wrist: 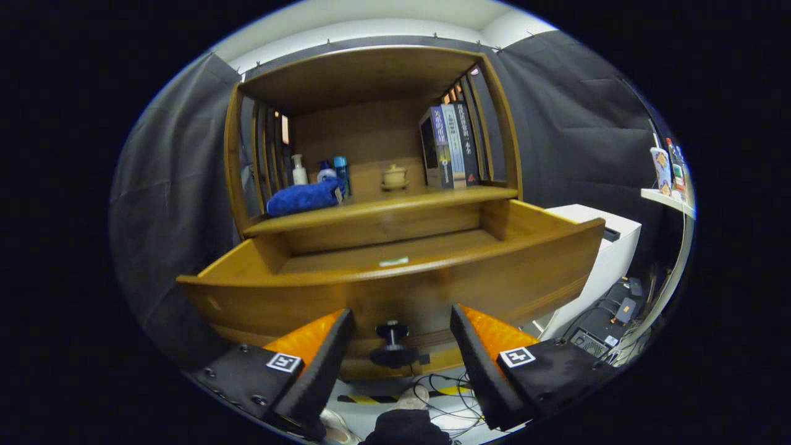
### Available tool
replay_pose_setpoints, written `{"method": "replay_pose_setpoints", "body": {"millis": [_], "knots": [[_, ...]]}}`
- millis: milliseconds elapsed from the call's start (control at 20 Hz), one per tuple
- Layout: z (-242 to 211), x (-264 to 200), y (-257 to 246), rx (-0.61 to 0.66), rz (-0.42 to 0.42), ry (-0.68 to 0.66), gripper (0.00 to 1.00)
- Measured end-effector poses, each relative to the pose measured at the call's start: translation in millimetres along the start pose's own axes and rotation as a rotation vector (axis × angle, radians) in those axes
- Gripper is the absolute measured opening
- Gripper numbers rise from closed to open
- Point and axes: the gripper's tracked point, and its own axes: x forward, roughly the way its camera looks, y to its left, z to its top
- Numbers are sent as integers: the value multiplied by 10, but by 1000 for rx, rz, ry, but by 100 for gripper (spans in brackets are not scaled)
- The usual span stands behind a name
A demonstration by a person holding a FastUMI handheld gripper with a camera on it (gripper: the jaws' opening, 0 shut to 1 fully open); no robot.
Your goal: Pull open the drawer, take out the items inside it, and place them on the countertop above the cabinet.
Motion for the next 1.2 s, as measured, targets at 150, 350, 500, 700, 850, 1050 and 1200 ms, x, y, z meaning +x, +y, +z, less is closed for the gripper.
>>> {"method": "replay_pose_setpoints", "body": {"millis": [150,350,500,700,850,1050,1200], "knots": [[414,-105,8,-19,-12,-33,100],[845,-77,66,-39,-65,-27,99],[1090,135,265,-37,-28,4,99],[1166,626,365,-49,-20,100,98],[898,1022,305,-84,-25,283,98],[423,1415,169,-116,-65,524,99],[155,1627,84,-136,-94,647,99]]}}
